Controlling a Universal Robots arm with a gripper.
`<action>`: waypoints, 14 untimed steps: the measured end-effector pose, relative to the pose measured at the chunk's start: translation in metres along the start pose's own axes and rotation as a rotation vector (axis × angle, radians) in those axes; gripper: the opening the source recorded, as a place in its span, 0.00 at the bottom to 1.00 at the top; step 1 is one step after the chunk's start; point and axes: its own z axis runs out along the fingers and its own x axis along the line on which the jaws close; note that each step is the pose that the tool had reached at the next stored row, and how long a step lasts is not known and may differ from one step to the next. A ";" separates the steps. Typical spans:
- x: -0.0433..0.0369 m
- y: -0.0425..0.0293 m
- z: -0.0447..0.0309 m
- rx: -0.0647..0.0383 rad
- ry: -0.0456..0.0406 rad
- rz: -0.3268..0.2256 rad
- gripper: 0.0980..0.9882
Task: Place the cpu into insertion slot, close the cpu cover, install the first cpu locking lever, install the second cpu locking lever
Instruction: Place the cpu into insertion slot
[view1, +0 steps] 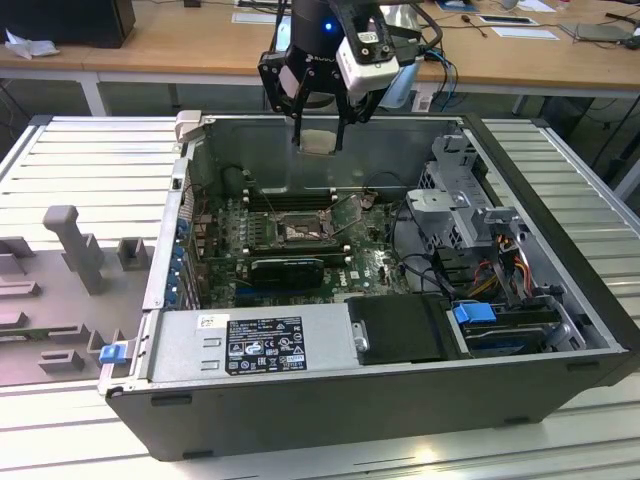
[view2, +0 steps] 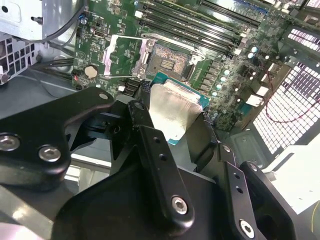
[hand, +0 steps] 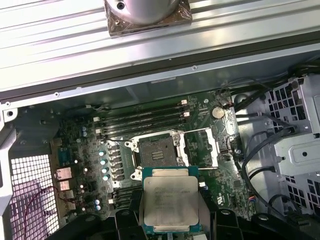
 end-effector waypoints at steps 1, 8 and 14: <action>0.0000 0.0000 0.0000 0.000 -0.0002 0.002 0.48; 0.0000 0.0000 0.0000 0.000 -0.0023 0.026 0.48; 0.0000 0.0000 0.0000 -0.001 -0.0035 0.039 0.48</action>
